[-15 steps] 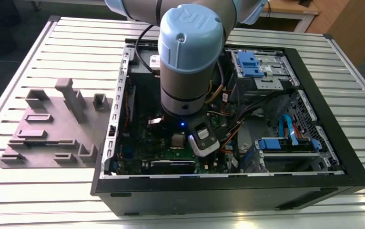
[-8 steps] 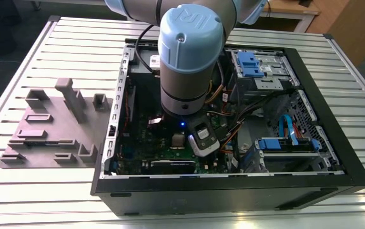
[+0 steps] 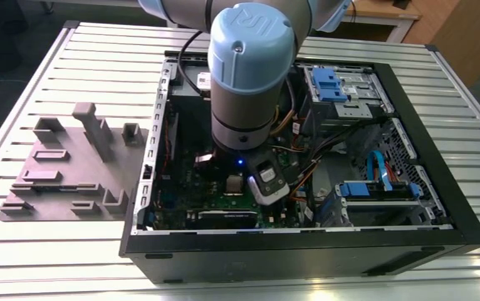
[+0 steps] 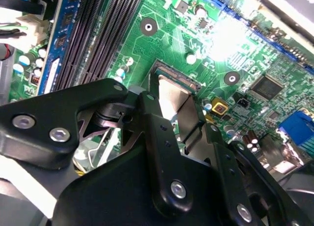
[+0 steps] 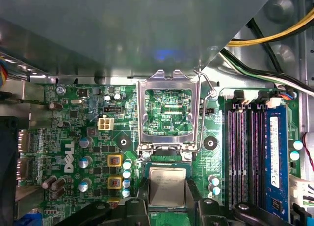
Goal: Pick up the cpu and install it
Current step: 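Place the cpu into insertion slot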
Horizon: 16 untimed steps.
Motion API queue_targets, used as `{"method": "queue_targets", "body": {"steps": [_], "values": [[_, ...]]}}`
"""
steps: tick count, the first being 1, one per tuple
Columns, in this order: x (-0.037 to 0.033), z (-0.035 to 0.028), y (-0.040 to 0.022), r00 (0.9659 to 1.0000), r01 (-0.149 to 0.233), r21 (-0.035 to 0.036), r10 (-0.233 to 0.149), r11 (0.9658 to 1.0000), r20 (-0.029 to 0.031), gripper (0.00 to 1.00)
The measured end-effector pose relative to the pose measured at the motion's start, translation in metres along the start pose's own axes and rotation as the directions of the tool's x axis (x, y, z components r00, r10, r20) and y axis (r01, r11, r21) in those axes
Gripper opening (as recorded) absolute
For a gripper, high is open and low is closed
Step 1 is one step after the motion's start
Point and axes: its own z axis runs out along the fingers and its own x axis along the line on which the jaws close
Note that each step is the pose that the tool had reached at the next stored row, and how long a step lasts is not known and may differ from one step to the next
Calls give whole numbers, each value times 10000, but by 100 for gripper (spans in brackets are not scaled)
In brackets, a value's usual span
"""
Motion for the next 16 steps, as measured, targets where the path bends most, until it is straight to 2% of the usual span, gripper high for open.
{"method": "queue_targets", "body": {"steps": [6, 16], "values": [[-24, -3, 0, 10000, 15, 0, -15, 10000, -9, 40], [-22, 0, -14, 10000, 28, -1, -28, 10000, -11, 40]]}}
